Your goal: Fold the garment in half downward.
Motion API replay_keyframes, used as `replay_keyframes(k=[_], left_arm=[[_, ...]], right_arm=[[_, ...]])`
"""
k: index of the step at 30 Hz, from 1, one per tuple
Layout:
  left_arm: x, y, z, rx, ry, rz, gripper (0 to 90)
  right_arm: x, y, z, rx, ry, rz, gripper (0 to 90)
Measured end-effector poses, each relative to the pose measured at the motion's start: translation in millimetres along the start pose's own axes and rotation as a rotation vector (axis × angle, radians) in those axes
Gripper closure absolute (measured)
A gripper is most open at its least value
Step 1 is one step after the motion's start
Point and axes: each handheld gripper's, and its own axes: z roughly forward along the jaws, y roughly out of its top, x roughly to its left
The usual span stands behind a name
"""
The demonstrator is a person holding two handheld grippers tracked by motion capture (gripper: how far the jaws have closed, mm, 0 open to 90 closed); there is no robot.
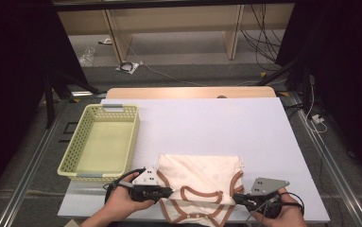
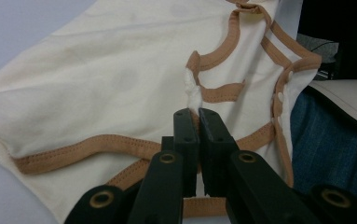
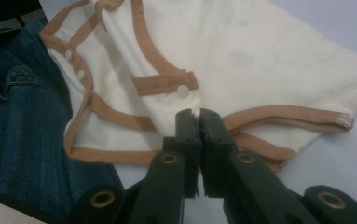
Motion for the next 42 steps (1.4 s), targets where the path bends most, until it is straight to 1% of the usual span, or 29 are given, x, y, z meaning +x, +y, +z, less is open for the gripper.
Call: replay_keyframes(k=[6,11,17,29,42], left_arm=[[-0.3,-1.3,1.6,0.013,-0.008,0.003,85.5],[-0.5,-2.8,4.2,0.036,-0.020,0.008,85.3],[-0.8,-4.3,6.6,0.058,-0.035,0.012,85.1],[-0.5,-6.2,8.5,0.083,-0.049,0.018,84.8],[-1.2,-8.2,11.3,0.111,-0.063,0.035,84.2]], right_arm=[[0.2,-0.4,1.3,0.009,0.006,0.000,87.9],[0.4,-1.2,4.8,0.035,0.018,-0.011,87.8],[0.1,-1.8,6.4,0.045,0.027,-0.016,87.8],[0.7,-2.4,8.1,0.068,0.044,-0.024,87.7],[0.9,-3.4,9.2,0.082,0.062,-0.025,87.6]])
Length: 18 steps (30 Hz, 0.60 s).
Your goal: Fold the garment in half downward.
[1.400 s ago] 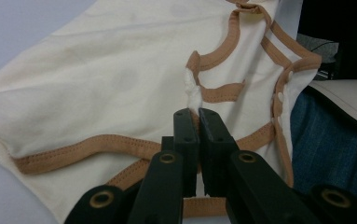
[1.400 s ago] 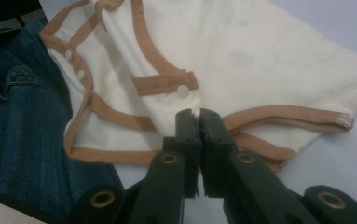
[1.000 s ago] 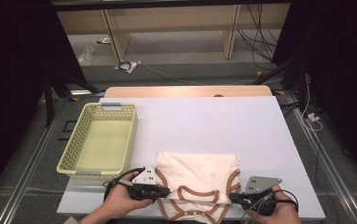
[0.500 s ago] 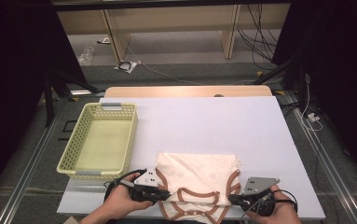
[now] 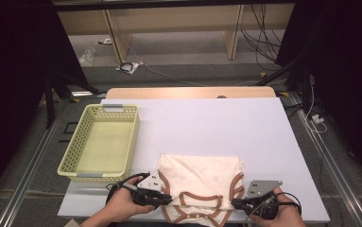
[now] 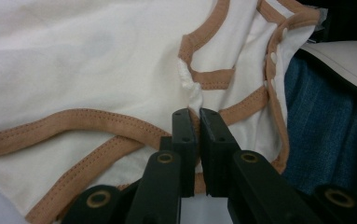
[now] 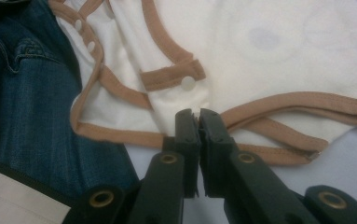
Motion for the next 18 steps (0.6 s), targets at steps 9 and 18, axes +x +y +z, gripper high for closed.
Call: replay_keyframes(k=[9,18], left_arm=[[-2.0,-1.1,2.6,0.024,-0.016,0.017,82.0],[-5.4,-3.3,1.5,0.033,-0.048,0.030,73.3]], right_arm=[[-0.6,-0.7,-1.0,0.012,0.013,-0.002,87.4],[-0.9,-3.0,-2.2,0.057,0.032,-0.009,84.6]])
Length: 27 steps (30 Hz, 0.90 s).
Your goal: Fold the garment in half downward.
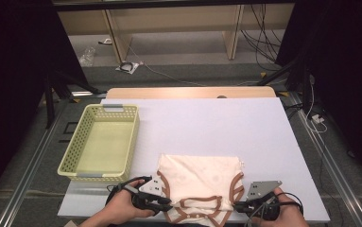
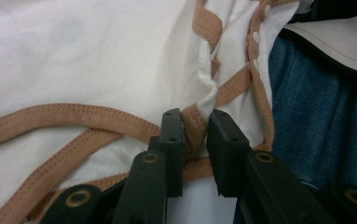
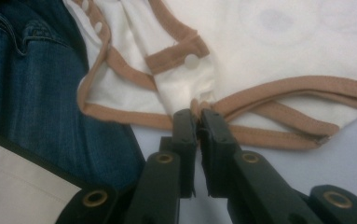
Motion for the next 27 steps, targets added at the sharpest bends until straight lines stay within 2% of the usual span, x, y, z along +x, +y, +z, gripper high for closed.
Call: replay_keyframes(k=[3,6,10,13,18,20,23,25,27], left_arm=[[0.4,-1.4,-3.2,0.001,-0.007,0.009,71.3],[0.8,-2.5,-6.0,-0.004,-0.010,0.012,68.0],[4.2,-3.5,-12.0,-0.006,-0.015,0.004,62.9],[7.7,-4.1,-17.4,-0.005,-0.010,0.008,59.7],[14.6,-3.4,-21.3,-0.015,0.011,-0.030,61.1],[16.3,0.5,-19.7,-0.028,0.021,-0.057,66.8],[17.7,9.7,-16.8,-0.058,0.029,-0.098,75.1],[17.5,14.6,-12.6,-0.070,0.033,-0.115,79.7],[15.0,17.2,-6.3,-0.062,0.019,-0.105,81.8]], right_arm=[[-1.7,-0.9,-1.5,-0.003,-0.005,0.004,82.1],[-5.5,-1.1,-6.8,-0.045,-0.029,0.027,78.9],[-14.0,0.5,-11.6,-0.142,-0.112,0.110,76.4],[-17.6,3.6,-9.3,-0.162,-0.155,0.144,77.1],[-19.1,13.3,-0.9,-0.152,-0.154,0.164,82.3],[-19.9,17.7,2.9,-0.124,-0.148,0.204,88.8],[-20.7,23.6,10.9,-0.078,-0.133,0.253,90.0],[-19.2,27.0,15.4,-0.059,-0.113,0.255,90.0],[-16.1,29.2,17.3,-0.038,-0.084,0.248,90.0]])
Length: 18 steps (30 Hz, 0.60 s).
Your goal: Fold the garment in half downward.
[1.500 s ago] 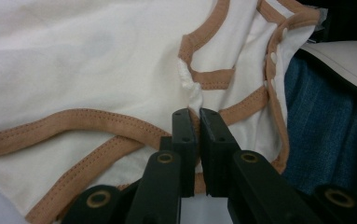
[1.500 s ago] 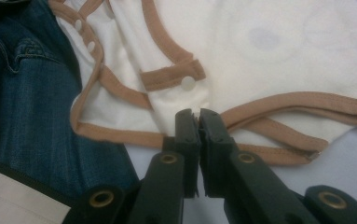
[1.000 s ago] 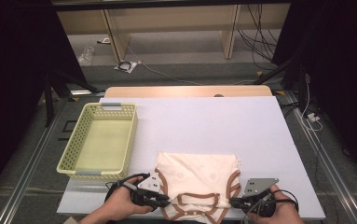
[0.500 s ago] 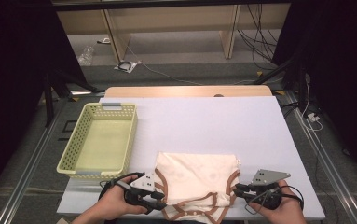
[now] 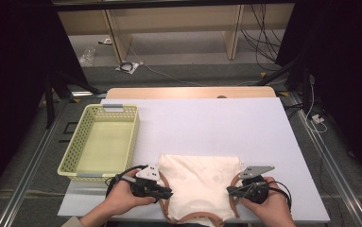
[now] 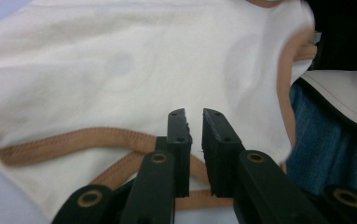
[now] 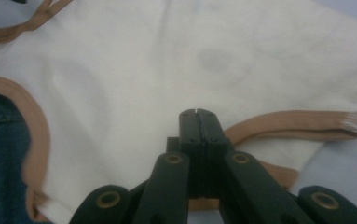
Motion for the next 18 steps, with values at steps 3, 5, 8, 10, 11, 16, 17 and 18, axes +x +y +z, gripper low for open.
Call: replay_keyframes(k=[3,5,8,10,11,16,17,18], left_arm=[[-5.6,-2.5,9.1,0.027,-0.032,0.005,81.9],[-7.9,-5.3,13.7,0.051,-0.039,0.012,81.7],[-10.0,-8.2,17.1,0.071,-0.037,0.023,81.1],[-10.2,-9.2,17.5,0.079,-0.040,0.027,81.0],[-10.3,-9.6,17.7,0.081,-0.038,0.029,80.9],[-10.9,-10.6,18.4,0.081,-0.037,0.034,80.0],[-11.1,-10.9,18.6,0.077,-0.037,0.031,79.9],[-11.2,-11.0,18.6,0.076,-0.037,0.031,79.7]], right_arm=[[5.8,-2.0,2.2,0.051,0.047,-0.031,90.0],[8.8,-4.7,4.9,0.079,0.071,-0.057,90.0],[12.3,-7.6,7.7,0.109,0.091,-0.070,90.0],[12.9,-7.9,7.3,0.114,0.092,-0.084,90.0],[12.7,-8.2,7.6,0.111,0.090,-0.088,90.0],[12.5,-8.2,7.7,0.105,0.094,-0.090,88.6],[12.6,-8.0,7.4,0.103,0.092,-0.086,88.0],[12.6,-7.3,6.9,0.095,0.088,-0.080,86.7]])
